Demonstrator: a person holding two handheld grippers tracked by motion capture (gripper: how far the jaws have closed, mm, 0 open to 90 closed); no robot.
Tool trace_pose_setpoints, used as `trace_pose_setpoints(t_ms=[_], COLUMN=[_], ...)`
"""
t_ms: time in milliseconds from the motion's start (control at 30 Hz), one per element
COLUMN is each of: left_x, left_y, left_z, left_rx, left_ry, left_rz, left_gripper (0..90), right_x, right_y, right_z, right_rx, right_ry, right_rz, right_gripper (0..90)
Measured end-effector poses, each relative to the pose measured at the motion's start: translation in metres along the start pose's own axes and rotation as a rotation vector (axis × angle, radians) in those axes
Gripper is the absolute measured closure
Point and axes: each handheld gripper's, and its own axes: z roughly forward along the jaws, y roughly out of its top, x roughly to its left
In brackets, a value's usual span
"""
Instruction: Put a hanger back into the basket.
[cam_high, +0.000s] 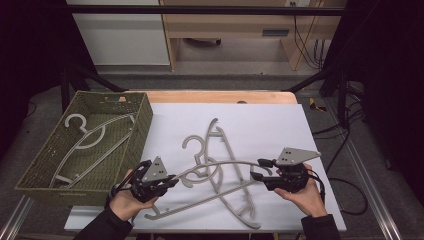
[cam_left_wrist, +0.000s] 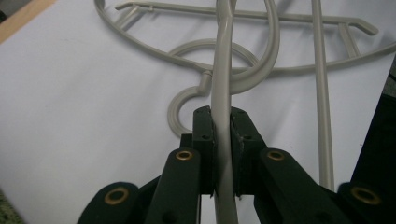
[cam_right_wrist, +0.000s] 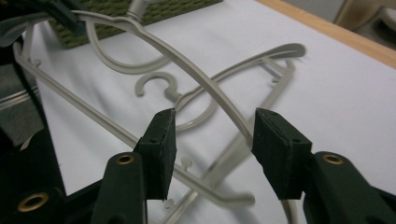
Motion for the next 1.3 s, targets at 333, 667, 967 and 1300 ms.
trace_pose_setpoints(t_ms=[333, 667, 967, 1300], left_x=[0.015, 0.028, 0.041, 0.07], left_y=[0.001, 0.0, 0.001, 0.011], left_z=[-0.027, -0.058, -0.084, -0.107], left_rx=[-0.074, -0.143, -0.19, -0.2], left_ry=[0.099, 0.159, 0.202, 0.271], left_rz=[-0.05, -0.088, -0.1, -0.108], left_gripper=[82.5, 82.5, 82.5, 82.5], right_x=[-0.01, -0.018, -0.025, -0.026], right_y=[-0.015, -0.027, -0.037, -0.041], right_z=[-0.017, -0.023, -0.028, -0.03], right_rx=[-0.102, -0.145, -0.176, -0.171], right_ry=[-0.131, -0.229, -0.271, -0.285], right_rz=[0.077, 0.158, 0.226, 0.237], right_gripper=[29.1, 10.2, 4.9, 4.0])
